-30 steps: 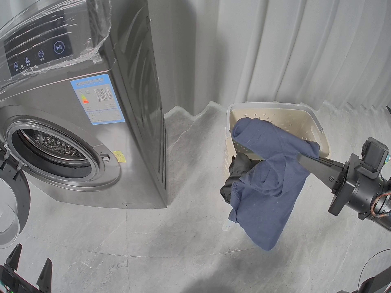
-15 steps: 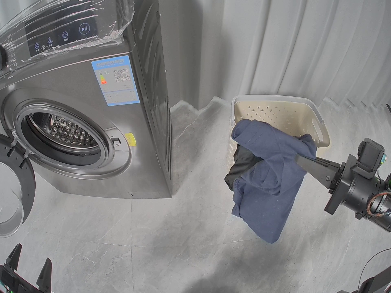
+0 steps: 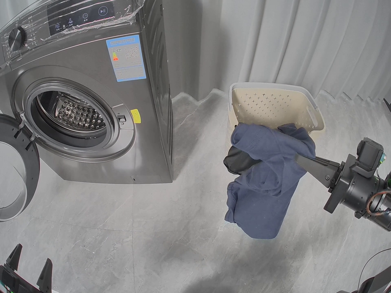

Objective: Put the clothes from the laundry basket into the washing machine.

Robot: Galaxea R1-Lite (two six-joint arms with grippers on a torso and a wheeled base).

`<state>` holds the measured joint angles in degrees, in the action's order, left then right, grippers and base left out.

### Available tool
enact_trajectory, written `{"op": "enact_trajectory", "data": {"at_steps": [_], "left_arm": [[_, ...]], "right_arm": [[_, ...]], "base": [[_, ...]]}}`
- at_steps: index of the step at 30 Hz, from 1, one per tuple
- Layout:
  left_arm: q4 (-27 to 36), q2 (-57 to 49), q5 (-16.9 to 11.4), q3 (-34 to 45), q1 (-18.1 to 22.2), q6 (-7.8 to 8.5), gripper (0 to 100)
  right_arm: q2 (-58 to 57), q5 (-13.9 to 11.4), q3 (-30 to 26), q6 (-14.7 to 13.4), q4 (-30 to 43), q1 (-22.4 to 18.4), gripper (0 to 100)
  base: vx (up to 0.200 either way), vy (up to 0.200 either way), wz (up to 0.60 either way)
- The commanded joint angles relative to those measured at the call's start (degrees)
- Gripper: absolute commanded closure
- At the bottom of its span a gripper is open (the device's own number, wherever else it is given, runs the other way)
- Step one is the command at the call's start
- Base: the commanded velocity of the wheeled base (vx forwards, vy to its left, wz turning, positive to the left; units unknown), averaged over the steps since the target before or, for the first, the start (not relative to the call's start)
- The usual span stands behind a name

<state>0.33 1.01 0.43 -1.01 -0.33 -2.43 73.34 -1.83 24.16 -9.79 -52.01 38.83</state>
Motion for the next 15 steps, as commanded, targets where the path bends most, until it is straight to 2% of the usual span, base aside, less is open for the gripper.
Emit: {"op": "enact_trajectory", "data": {"at_steps": [1,15], "left_arm": [[0.02,-0.75,0.01,0.84,-0.02,-0.04,0],[0.02,-0.75,0.01,0.84,-0.02,-0.04,0]], "right_arm": [[0.14,0.07,0.01,0.03,-0.03,0.02,100],[0.49,0.16,-0.26,0.03,-0.20,-0.07,100]], "base": [[0.000,0.200,0.00],[0.000,0.200,0.00]]}}
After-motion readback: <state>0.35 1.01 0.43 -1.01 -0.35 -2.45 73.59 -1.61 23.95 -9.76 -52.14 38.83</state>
